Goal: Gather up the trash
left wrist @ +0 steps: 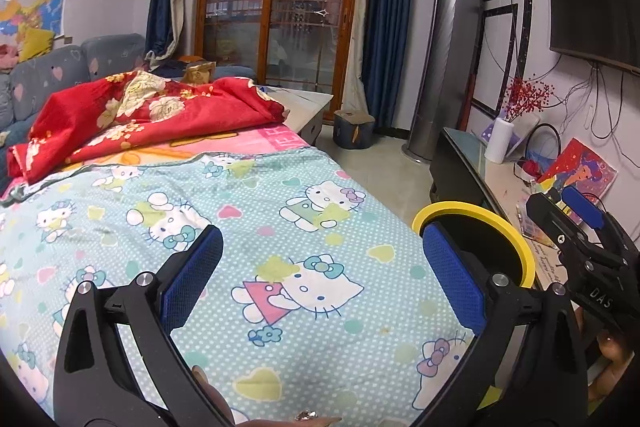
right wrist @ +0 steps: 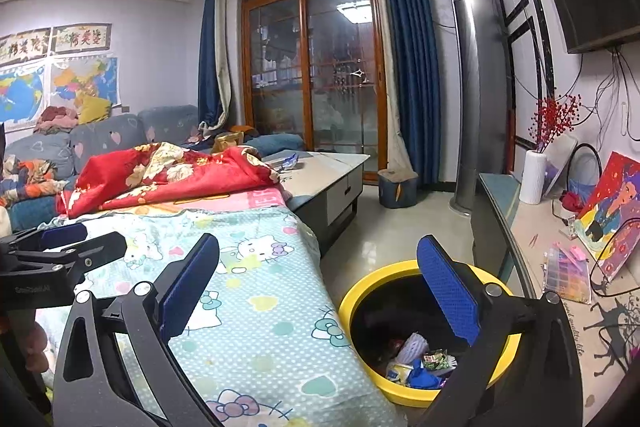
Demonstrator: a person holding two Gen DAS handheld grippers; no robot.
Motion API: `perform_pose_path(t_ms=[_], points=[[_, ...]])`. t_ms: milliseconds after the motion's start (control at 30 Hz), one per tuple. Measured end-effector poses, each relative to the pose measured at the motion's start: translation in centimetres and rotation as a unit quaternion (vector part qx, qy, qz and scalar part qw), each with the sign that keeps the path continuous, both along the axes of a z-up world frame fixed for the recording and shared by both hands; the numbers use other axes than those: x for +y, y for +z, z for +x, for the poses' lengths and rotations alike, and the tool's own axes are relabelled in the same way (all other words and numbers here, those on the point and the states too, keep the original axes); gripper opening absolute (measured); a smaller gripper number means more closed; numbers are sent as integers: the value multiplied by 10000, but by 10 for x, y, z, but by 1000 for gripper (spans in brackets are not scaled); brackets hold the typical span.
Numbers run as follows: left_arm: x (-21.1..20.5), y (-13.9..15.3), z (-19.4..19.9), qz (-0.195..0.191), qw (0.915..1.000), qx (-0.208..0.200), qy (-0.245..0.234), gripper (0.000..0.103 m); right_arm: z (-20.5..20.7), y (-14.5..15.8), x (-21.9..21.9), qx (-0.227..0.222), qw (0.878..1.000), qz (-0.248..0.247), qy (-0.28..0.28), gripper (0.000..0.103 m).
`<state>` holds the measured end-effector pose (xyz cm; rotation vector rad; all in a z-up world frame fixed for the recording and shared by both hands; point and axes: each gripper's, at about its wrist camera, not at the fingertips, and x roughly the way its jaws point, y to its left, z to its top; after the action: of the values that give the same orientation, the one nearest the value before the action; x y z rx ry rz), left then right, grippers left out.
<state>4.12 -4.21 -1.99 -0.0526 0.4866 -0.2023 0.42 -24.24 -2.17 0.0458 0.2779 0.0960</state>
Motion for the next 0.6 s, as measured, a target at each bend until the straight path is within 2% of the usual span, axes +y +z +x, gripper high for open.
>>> perform_pose_path(t_ms=[600], points=[[-2,4,-6,5,10000,-70,-34,92,1,-5,2,98,9999,-23,-50,96]])
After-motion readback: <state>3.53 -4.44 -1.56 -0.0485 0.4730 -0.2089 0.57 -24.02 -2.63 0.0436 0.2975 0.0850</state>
